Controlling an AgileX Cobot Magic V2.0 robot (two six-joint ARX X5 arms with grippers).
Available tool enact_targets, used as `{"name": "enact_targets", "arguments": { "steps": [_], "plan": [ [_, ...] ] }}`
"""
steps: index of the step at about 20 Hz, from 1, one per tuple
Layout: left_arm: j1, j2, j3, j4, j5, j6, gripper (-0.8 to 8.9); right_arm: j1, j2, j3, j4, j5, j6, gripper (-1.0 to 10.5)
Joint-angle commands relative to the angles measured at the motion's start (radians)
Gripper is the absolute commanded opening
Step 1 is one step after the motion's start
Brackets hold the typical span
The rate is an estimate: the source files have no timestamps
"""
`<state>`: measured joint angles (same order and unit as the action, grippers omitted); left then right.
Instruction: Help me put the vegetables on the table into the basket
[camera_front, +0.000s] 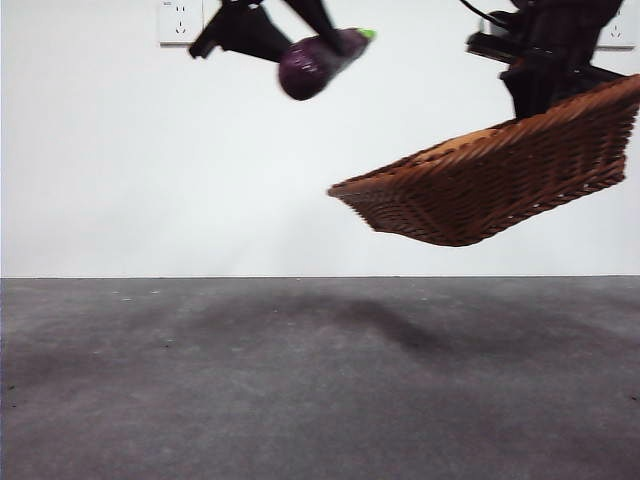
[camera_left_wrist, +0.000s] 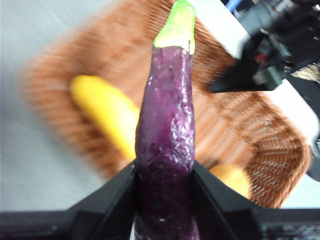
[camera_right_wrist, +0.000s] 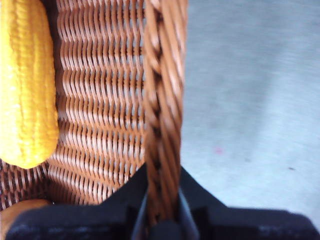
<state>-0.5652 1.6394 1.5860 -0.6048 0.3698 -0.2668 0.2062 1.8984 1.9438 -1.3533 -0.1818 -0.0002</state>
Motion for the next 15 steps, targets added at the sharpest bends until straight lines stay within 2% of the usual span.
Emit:
{"name": "enact_targets", "arguments": {
  "steps": [1, 3, 6, 9, 15],
  "plan": [
    [-0.014, 0.052, -0.006, 0.002, -0.011, -0.072, 1.83, 0.042, -0.008, -0.001, -0.024, -0.012, -0.003, -0.1],
    [-0.024, 0.097, -0.006, 0.017, -0.011, -0.133, 2.03, 0.085, -0.008, -0.001, -0.024, -0.012, -0.002, -0.1],
    [-0.024, 0.143, -0.006, 0.029, -0.007, -0.221, 3.61, 0.144, -0.008, -0.001, -0.024, -0.012, 0.000, -0.1],
    [-0.024, 0.151, -0.006, 0.019, -0.008, -0.246, 4.45, 0.177, -0.008, -0.002, -0.024, 0.030, 0.008, -0.1],
    [-0.025, 0.137, -0.006, 0.027, -0.008, -0.270, 4.47, 0.176, -0.008, -0.002, -0.009, 0.030, 0.014, -0.1]
  ]
}}
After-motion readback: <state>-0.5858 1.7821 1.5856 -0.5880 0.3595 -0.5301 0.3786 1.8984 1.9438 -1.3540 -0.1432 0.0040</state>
